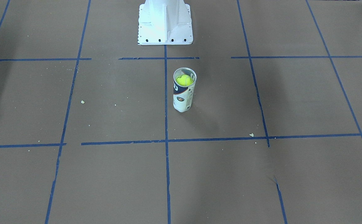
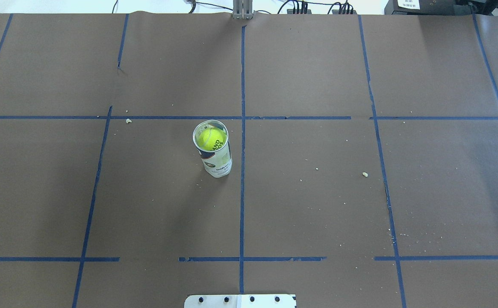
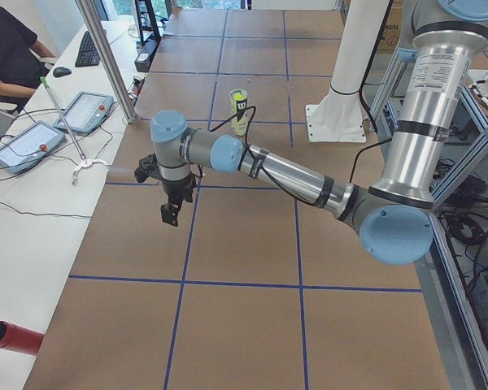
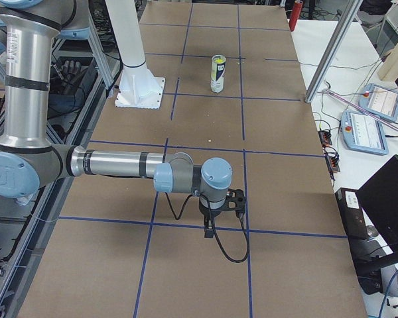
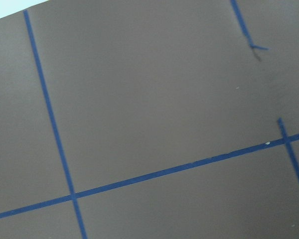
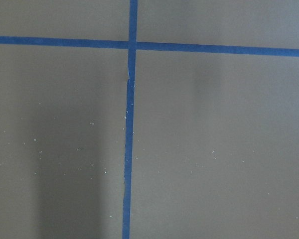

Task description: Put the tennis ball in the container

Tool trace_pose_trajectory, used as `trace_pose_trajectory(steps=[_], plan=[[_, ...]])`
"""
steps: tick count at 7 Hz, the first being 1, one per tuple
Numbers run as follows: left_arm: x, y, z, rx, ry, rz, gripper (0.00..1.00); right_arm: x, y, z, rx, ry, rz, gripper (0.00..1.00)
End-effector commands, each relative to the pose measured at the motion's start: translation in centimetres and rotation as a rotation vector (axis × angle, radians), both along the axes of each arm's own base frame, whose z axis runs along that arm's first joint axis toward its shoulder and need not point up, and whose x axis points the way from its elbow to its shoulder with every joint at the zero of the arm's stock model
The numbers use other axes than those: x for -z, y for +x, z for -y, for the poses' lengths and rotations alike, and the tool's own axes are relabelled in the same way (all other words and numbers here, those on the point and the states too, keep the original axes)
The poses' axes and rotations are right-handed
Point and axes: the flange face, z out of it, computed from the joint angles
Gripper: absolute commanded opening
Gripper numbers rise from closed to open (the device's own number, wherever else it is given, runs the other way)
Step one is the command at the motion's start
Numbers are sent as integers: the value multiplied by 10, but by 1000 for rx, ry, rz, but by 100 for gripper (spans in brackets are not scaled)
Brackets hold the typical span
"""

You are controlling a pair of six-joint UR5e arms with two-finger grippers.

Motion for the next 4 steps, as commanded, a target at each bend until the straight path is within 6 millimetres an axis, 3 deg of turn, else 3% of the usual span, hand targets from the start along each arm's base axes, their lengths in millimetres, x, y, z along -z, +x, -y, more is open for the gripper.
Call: trace_pose_trajectory(steps=[1,2,4], plan=[[-100,-52,-48,40,-37,-42,100,0,0,0,0,1,0,100],[-118,-55,-51,48,-59,-43,100,0,0,0,0,1,0,100],[-124,-55,-52,52,-77,-44,100,0,0,0,0,1,0,100]])
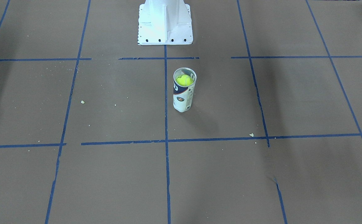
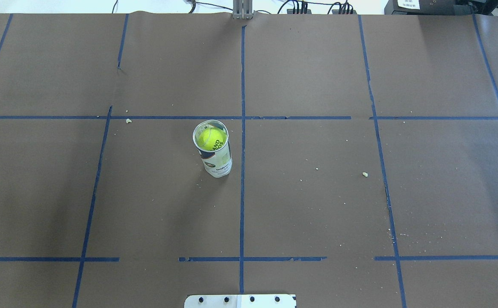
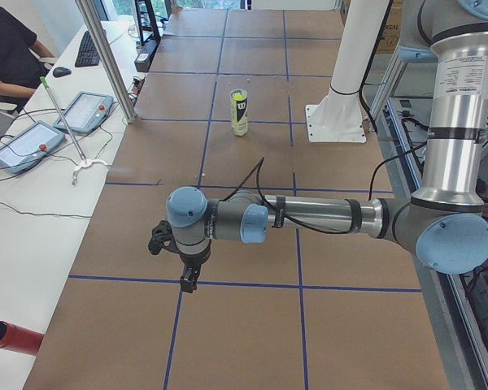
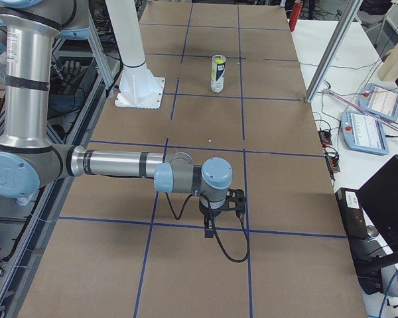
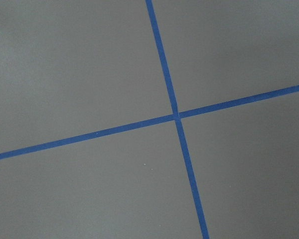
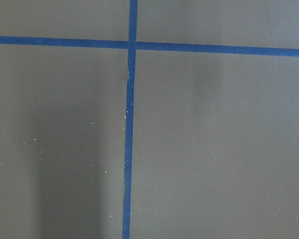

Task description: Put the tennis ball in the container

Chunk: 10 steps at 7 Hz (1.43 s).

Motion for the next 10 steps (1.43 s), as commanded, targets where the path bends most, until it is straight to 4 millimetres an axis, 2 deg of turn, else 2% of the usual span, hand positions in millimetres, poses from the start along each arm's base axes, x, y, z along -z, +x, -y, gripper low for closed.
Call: trace_pose_trajectory(steps=[1,3,6,10], plan=[[-9,-1,-3,6,-25,-1,100,0,0,0,0,0,0,100],[-10,-2,-4,10,-32,1,100,0,0,0,0,0,0,100],[-20,-2,-19,9,-53,-1,100,0,0,0,0,0,0,100],[-20,-2,-19,9,-53,-2,100,0,0,0,0,0,0,100]])
